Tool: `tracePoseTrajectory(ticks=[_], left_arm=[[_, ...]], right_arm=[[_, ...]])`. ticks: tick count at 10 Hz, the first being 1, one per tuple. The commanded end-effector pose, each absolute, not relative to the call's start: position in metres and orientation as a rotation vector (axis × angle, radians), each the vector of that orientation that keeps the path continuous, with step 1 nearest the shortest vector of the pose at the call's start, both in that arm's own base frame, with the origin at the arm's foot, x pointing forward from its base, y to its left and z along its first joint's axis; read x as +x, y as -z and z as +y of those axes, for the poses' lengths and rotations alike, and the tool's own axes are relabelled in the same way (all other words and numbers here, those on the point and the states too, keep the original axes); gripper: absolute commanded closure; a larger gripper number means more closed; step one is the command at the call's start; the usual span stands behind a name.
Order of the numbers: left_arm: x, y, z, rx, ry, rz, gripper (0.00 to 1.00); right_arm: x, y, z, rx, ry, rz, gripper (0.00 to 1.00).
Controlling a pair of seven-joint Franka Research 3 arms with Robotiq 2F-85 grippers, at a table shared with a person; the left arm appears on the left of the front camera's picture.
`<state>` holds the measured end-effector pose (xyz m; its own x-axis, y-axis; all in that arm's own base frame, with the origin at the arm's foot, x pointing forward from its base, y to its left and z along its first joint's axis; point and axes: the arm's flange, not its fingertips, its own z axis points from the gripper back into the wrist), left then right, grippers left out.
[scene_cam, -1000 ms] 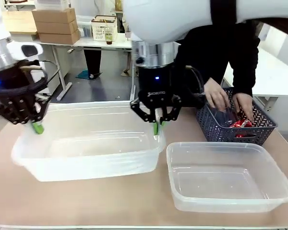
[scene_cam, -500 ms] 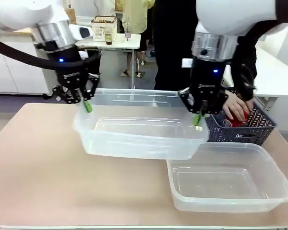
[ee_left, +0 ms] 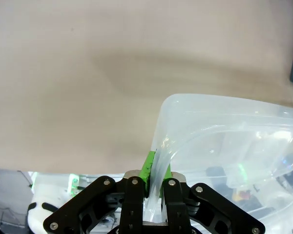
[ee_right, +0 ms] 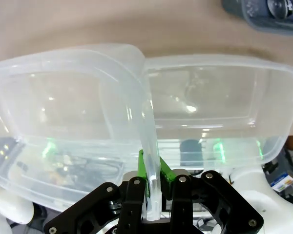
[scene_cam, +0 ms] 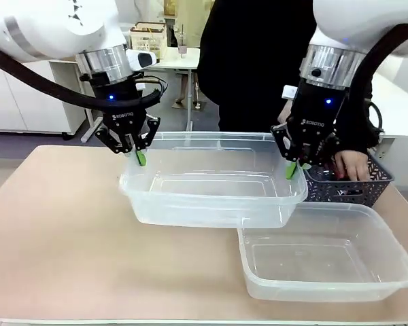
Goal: Sort the waste into each basket.
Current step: Pick up the Organizing box on the left side of the table and lift it.
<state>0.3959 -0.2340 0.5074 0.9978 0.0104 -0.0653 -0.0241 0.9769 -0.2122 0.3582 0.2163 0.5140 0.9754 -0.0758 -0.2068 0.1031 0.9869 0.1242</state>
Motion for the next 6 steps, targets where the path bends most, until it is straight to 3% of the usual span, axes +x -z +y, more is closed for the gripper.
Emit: tracePoseTrajectory(ticks=[1, 2, 6], left_arm=[[0.385, -0.512, -0.227, -0.230, -0.087, -0.026, 0.94], [0.396, -0.507, -0.234, -0.215, -0.017, 0.064, 0.94], [0.396, -0.507, -0.234, -0.215, -0.017, 0.064, 0.94]], right_arm=[[0.365, -0.510, 0.233, 0.129, 0.157, 0.219, 0.95], [0.358, -0.514, 0.216, 0.135, 0.090, 0.203, 0.95], [0.358, -0.514, 0.216, 0.135, 0.090, 0.203, 0.95]])
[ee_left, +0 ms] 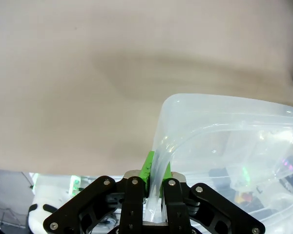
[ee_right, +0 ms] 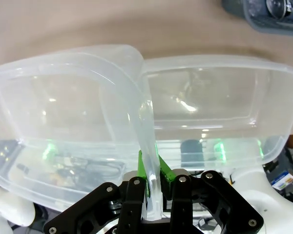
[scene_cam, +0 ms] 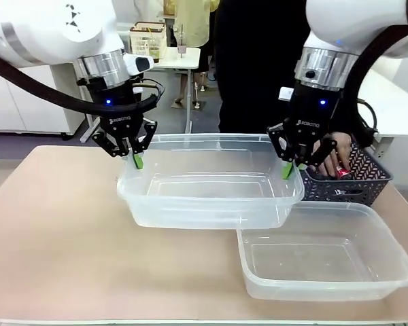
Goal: Sort the waste into each basket.
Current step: Offer the picked Organizing box to the human.
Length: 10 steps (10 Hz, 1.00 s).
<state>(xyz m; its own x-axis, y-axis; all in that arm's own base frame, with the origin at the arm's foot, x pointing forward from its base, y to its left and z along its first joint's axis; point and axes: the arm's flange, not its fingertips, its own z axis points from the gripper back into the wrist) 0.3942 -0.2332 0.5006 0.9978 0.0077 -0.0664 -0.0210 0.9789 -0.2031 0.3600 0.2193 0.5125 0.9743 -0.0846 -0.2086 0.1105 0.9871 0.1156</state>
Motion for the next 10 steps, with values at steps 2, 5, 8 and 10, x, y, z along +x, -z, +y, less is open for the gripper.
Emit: tracePoseTrajectory(ticks=[2, 5, 8, 10], left_arm=[[0.3959, -0.5074, -0.2340, -0.215, -0.017, 0.064, 0.94], [0.3959, -0.5074, -0.2340, -0.215, -0.017, 0.064, 0.94], [0.3959, -0.5074, -0.2340, -0.215, -0.017, 0.064, 0.94], [0.3959, -0.5074, -0.2340, -0.215, -0.017, 0.064, 0.94]], right_arm=[[0.3582, -0.5140, 0.2163, 0.135, 0.090, 0.203, 0.95], [0.3582, -0.5140, 0.2163, 0.135, 0.090, 0.203, 0.95], [0.3582, -0.5140, 0.2163, 0.135, 0.090, 0.203, 0.95], [0.3582, -0.5140, 0.2163, 0.135, 0.090, 0.203, 0.95]])
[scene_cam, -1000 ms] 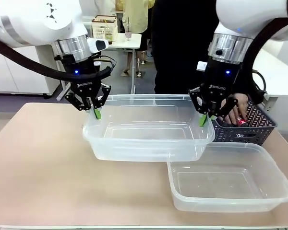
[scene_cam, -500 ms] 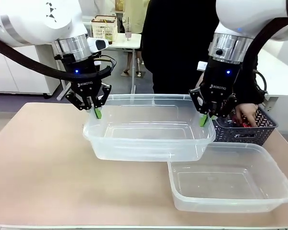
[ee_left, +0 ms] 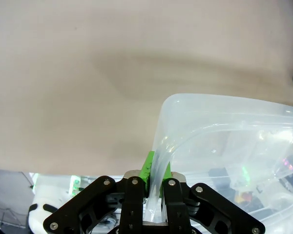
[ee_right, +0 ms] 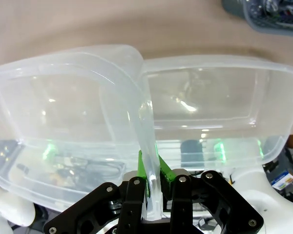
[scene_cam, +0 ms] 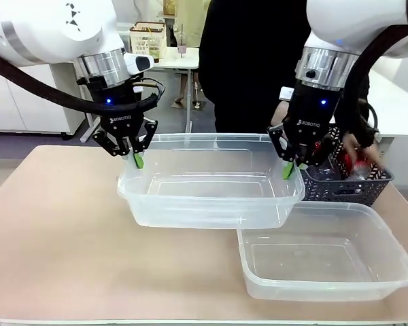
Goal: Sort the waste into each basket.
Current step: Offer the picked Organizing box to the human.
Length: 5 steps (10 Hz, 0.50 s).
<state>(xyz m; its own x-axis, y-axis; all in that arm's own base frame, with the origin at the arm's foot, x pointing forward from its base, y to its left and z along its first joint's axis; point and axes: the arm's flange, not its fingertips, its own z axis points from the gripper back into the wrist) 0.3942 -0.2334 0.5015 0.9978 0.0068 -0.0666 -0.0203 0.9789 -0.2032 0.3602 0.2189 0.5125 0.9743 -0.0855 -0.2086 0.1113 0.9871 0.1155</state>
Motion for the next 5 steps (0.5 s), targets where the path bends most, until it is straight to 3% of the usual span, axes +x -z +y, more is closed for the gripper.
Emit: tracePoseTrajectory(ticks=[1, 5], left_arm=[[0.3959, -0.5074, -0.2340, -0.215, -0.017, 0.064, 0.94], [0.3959, -0.5074, -0.2340, -0.215, -0.017, 0.064, 0.94]], right_arm=[[0.3582, -0.5140, 0.2163, 0.135, 0.090, 0.203, 0.95], [0.3582, -0.5140, 0.2163, 0.135, 0.090, 0.203, 0.95]])
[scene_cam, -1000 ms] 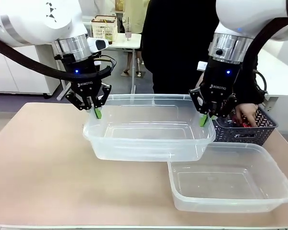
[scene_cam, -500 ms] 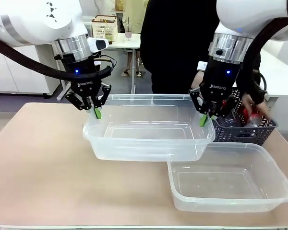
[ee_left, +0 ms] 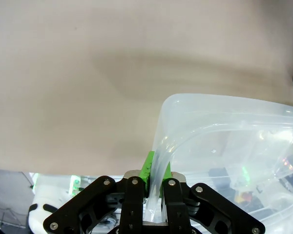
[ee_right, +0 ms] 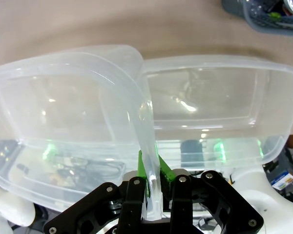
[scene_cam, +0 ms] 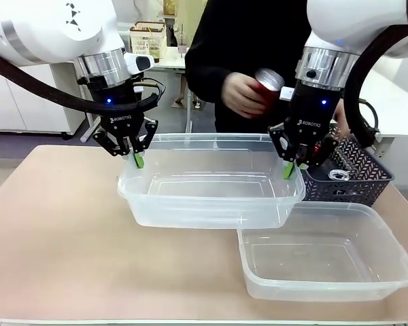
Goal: Sort the waste into each basket.
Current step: Offer the picked Organizing box to the human.
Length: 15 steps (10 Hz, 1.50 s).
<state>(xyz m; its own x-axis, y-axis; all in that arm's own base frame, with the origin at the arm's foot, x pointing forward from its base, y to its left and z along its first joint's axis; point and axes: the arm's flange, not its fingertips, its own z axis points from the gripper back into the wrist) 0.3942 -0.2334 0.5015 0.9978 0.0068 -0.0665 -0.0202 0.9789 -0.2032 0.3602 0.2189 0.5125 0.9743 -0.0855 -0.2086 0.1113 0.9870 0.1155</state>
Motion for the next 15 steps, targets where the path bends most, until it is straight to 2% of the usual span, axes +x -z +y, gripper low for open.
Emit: tracePoseTrajectory(ticks=[1, 15], left_arm=[[0.3959, -0.5074, -0.2340, -0.215, -0.017, 0.064, 0.94], [0.3959, -0.5074, -0.2340, -0.215, -0.017, 0.064, 0.94]], right_arm=[[0.3582, -0.5140, 0.2163, 0.135, 0.090, 0.203, 0.95], [0.3582, -0.5140, 0.2163, 0.135, 0.090, 0.203, 0.95]])
